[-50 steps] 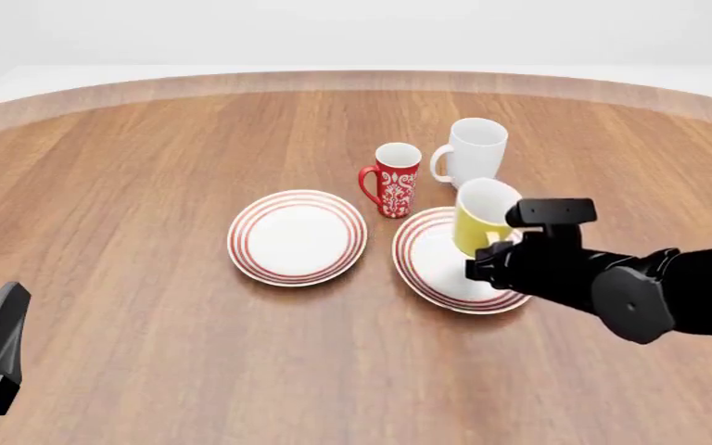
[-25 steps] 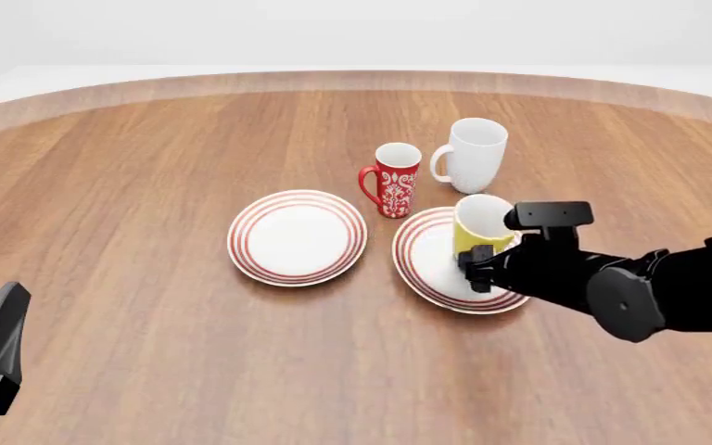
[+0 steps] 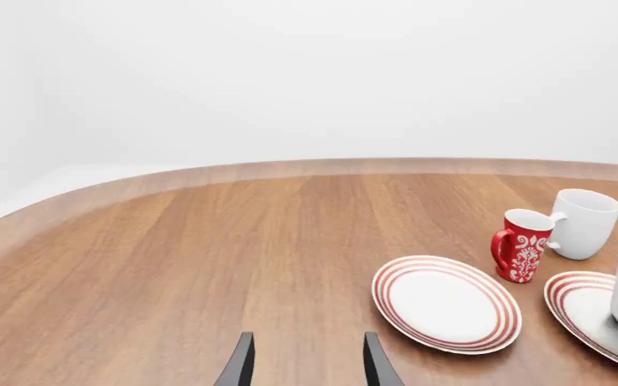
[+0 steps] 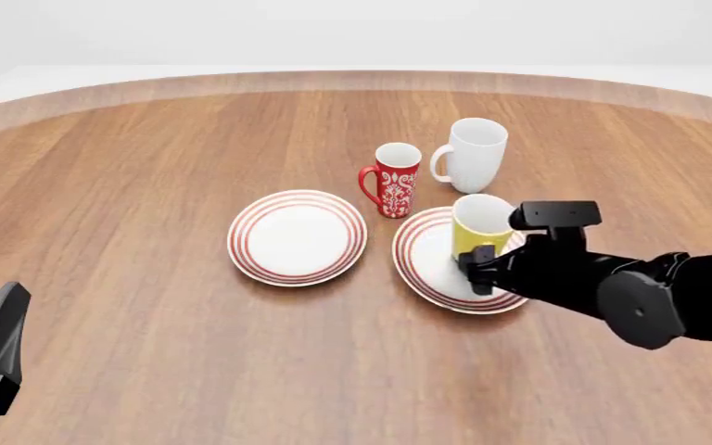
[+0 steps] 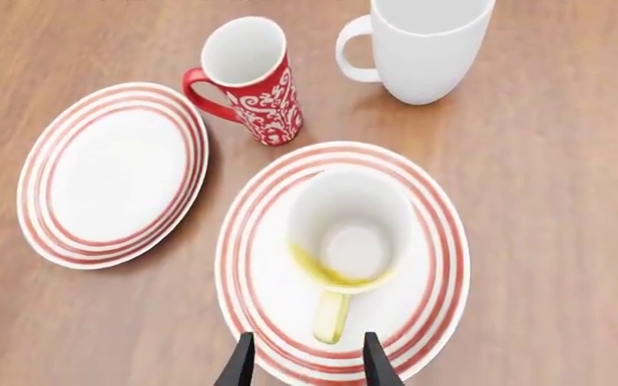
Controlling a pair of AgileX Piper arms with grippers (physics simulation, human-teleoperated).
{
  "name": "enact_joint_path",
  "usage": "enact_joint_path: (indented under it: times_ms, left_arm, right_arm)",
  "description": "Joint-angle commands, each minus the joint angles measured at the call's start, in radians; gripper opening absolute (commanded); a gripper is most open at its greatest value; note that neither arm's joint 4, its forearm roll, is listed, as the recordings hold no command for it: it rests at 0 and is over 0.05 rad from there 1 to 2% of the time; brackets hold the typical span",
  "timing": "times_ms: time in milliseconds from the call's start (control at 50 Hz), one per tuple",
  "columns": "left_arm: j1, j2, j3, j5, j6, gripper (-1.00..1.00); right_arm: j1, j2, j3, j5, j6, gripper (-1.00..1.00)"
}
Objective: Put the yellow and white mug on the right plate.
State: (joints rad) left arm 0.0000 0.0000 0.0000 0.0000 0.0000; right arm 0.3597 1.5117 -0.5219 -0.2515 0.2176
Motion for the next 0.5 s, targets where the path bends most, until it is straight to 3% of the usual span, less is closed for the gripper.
enact_joint_path:
  times_ms: [20, 80, 280, 500]
  left_arm:
    - [0.000, 0.000, 0.000, 0.000, 0.000, 1.00]
    - [0.000, 0.000, 0.000, 0.000, 0.000, 1.00]
    - [0.000, 0.000, 0.000, 0.000, 0.000, 1.00]
    - [0.000, 0.000, 0.000, 0.000, 0.000, 1.00]
  right_arm:
    - [0.021, -0.128, 0.034, 0.078, 0.021, 1.00]
    - [0.053, -0.168, 0.039, 0.105, 0.039, 1.00]
    - [0.025, -0.391, 0.093, 0.217, 0.035, 1.00]
    - [0.044, -0.531, 0.053, 0.322, 0.027, 1.00]
